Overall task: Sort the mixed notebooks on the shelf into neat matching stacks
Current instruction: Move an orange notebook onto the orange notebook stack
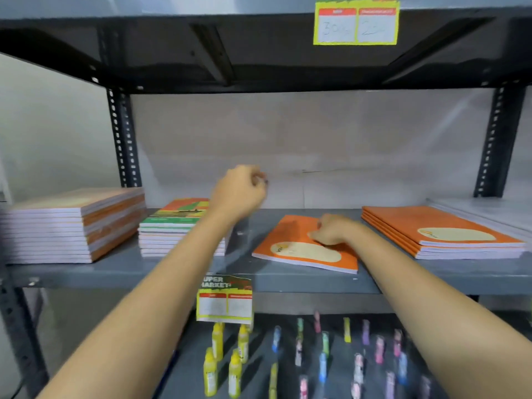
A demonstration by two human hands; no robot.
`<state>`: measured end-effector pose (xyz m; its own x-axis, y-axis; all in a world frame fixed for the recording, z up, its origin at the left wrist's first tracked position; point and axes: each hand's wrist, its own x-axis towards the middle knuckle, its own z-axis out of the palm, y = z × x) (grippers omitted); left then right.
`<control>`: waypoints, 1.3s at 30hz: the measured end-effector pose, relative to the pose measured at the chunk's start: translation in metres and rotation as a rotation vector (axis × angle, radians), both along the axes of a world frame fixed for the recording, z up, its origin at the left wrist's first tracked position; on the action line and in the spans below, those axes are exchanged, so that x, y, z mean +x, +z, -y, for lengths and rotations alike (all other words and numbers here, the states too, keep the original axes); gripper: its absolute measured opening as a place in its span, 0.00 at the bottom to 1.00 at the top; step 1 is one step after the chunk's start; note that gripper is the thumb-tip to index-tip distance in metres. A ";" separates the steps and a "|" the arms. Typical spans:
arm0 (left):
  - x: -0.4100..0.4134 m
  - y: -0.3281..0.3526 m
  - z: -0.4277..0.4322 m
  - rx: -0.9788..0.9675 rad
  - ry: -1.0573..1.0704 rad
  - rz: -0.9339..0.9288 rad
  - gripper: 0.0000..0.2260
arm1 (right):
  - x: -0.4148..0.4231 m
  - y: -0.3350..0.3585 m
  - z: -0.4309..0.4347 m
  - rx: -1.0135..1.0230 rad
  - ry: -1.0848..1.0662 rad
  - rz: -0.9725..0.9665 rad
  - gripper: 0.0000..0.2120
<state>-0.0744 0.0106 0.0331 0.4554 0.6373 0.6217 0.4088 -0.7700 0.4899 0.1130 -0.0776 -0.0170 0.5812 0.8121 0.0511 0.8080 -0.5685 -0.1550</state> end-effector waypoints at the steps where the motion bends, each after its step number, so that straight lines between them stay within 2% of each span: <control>1: 0.018 -0.010 0.009 -0.061 -0.010 -0.126 0.15 | 0.003 -0.006 0.006 -0.025 0.011 -0.011 0.27; 3: 0.046 -0.030 0.021 -0.187 0.076 -0.433 0.16 | 0.005 -0.019 0.010 0.023 0.039 0.004 0.29; 5: 0.063 -0.042 0.029 -0.297 0.138 -0.636 0.19 | 0.006 -0.028 0.012 0.094 0.018 0.012 0.29; 7: 0.073 -0.046 0.035 -0.345 0.149 -0.662 0.18 | 0.008 -0.031 0.013 0.134 0.008 -0.001 0.29; 9: 0.078 -0.044 0.036 -0.315 0.210 -0.618 0.14 | 0.009 -0.032 0.012 0.154 0.013 -0.007 0.28; 11: 0.079 -0.043 0.036 -0.335 0.267 -0.551 0.10 | 0.009 -0.032 0.014 0.165 0.025 0.007 0.28; 14: 0.079 -0.043 0.032 -0.463 0.245 -0.353 0.13 | 0.012 -0.034 0.016 0.230 0.032 -0.049 0.27; 16: 0.078 -0.043 0.030 -0.414 0.196 -0.189 0.08 | 0.013 -0.032 0.019 0.385 0.011 -0.122 0.25; 19: 0.074 -0.043 0.035 -0.346 0.067 0.095 0.06 | 0.017 -0.025 0.026 0.747 -0.170 -0.177 0.27; 21: 0.071 -0.040 0.040 -0.319 0.025 0.268 0.05 | 0.018 -0.019 0.030 0.908 -0.225 -0.245 0.29; 22: 0.069 -0.038 0.040 -0.314 0.018 0.352 0.02 | 0.018 -0.018 0.031 0.925 -0.216 -0.293 0.28; 24: 0.068 -0.034 0.037 -0.309 0.007 0.486 0.07 | 0.015 -0.016 0.031 0.915 -0.129 -0.384 0.21; 26: 0.066 -0.032 0.034 -0.285 0.010 0.581 0.03 | 0.011 -0.015 0.031 1.003 -0.002 -0.475 0.14; 29: 0.066 -0.037 0.037 -0.249 0.035 0.734 0.11 | 0.006 -0.007 0.036 1.191 0.121 -0.493 0.16; 33: 0.069 -0.043 0.049 -0.181 0.063 0.859 0.13 | 0.006 0.003 0.042 1.276 0.178 -0.392 0.16; 37: 0.083 -0.038 0.060 -0.282 0.066 0.893 0.13 | 0.017 0.015 0.056 1.258 0.158 -0.342 0.12; 39: 0.094 -0.030 0.068 -0.341 0.019 0.857 0.09 | 0.033 0.025 0.067 1.241 0.108 -0.333 0.12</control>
<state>0.0193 -0.0577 0.0030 -0.0864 0.8508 0.5184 -0.1877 -0.5249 0.8302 0.1459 -0.1449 0.0075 0.6461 0.3695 0.6678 0.6612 0.1660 -0.7316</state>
